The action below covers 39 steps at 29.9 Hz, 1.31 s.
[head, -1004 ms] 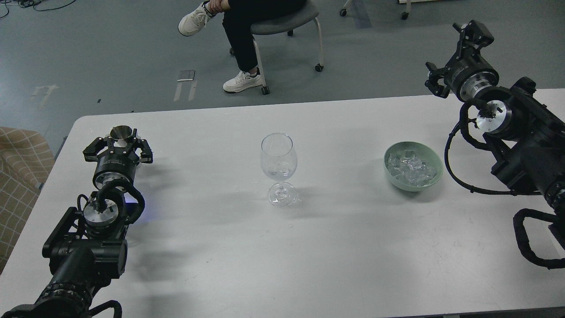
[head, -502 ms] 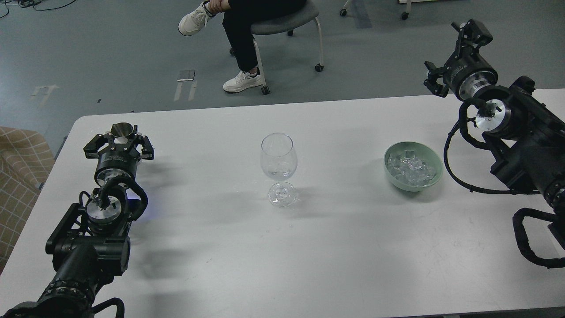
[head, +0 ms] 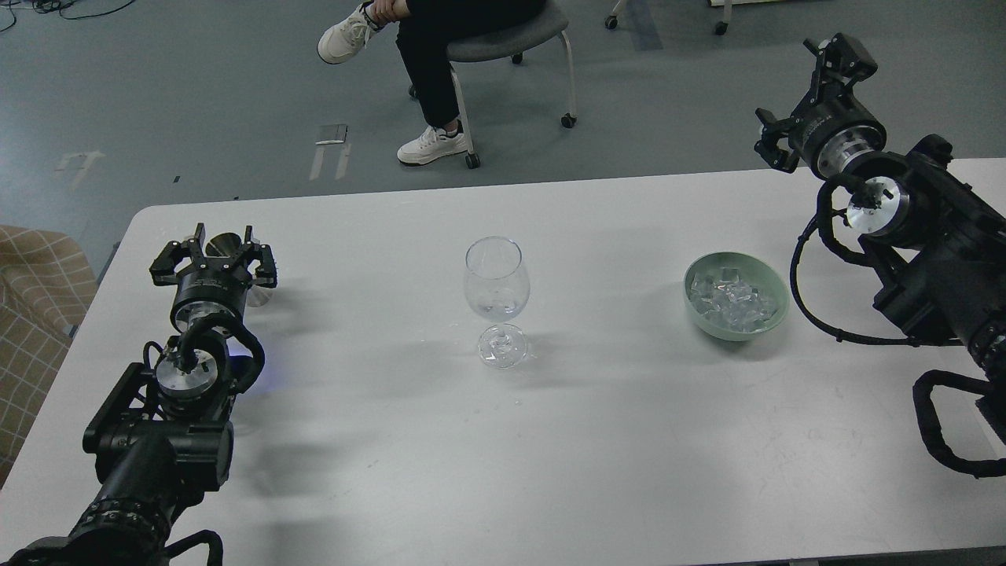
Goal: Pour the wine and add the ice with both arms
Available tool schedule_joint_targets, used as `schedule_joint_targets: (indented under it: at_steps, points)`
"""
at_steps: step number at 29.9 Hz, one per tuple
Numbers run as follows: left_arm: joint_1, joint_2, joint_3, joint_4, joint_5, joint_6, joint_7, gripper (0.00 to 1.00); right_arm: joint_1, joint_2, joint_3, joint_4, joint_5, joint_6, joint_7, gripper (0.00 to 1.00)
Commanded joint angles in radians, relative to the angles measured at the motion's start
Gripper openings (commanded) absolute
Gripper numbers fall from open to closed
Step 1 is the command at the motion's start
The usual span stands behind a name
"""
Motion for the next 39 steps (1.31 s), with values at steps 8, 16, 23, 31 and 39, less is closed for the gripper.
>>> schedule_joint_targets:
  at_steps: [8,16,23,31,39]
  points:
    - [-0.055,0.013,0.0,-0.048,0.003,0.013,0.003,0.81,-0.001,0.0,0.002,0.002,0.002,0.0,0.003,1.0]
    - [-0.052,0.075,0.032,-0.205,0.014,0.093,0.006,0.96,0.107,-0.153,-0.096,0.163,-0.034,0.002,-0.005,1.0]
    - [-0.089,0.118,0.081,-0.26,0.012,0.115,0.01,0.97,0.241,-0.23,-0.455,0.17,-0.074,0.021,0.006,1.0]
    - [0.044,0.151,0.083,-0.459,0.014,0.105,0.004,0.98,0.344,-0.354,-0.706,0.326,-0.503,0.023,0.067,1.0]
    - [0.058,0.166,0.086,-0.504,0.017,0.119,0.01,0.98,0.301,-0.508,-0.724,0.587,-1.012,0.023,0.127,1.0]
